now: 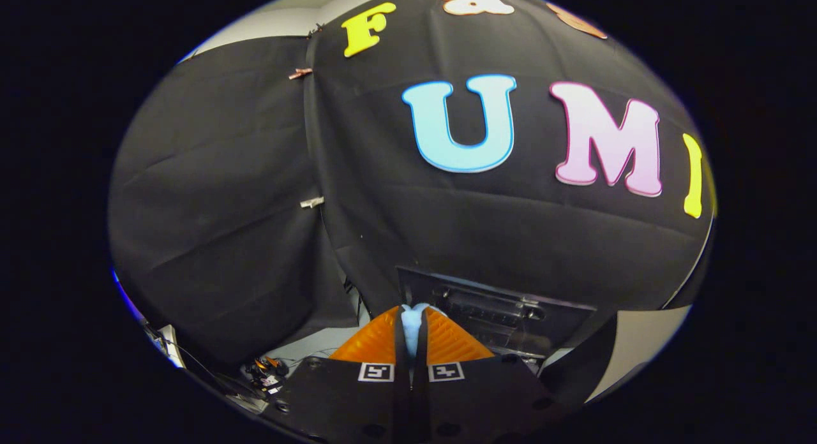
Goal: Put the clothes into the washing machine and then close the washing machine lid.
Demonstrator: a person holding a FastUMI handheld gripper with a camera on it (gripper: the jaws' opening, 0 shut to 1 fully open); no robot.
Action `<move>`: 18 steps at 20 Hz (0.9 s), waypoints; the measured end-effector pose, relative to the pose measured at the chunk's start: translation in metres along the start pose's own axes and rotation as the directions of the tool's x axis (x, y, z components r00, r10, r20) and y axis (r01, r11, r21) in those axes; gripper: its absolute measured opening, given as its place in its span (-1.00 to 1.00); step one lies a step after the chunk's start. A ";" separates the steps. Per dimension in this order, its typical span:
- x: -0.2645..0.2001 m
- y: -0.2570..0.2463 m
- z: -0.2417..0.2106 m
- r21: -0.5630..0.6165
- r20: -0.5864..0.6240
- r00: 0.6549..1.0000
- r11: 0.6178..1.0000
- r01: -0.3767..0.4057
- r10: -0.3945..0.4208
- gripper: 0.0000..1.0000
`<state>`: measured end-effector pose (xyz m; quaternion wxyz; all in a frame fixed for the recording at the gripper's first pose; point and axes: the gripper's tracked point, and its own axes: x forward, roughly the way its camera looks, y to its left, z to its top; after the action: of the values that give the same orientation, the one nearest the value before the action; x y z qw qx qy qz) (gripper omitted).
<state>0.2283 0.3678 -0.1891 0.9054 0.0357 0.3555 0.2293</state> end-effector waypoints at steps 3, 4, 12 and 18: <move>0.030 -0.013 -0.037 -0.046 -0.066 0.998 0.999 0.001 -0.004 -0.90; 0.037 -0.016 -0.049 -0.056 -0.089 0.996 0.998 -0.001 -0.004 -0.90; 0.070 -0.041 -0.099 -0.090 -0.184 0.983 0.996 -0.030 0.013 -0.86; 0.074 -0.046 -0.100 -0.083 -0.174 0.984 0.996 -0.040 0.025 0.29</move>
<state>0.2276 0.3497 -0.3204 0.8680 -0.0178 0.4220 0.2612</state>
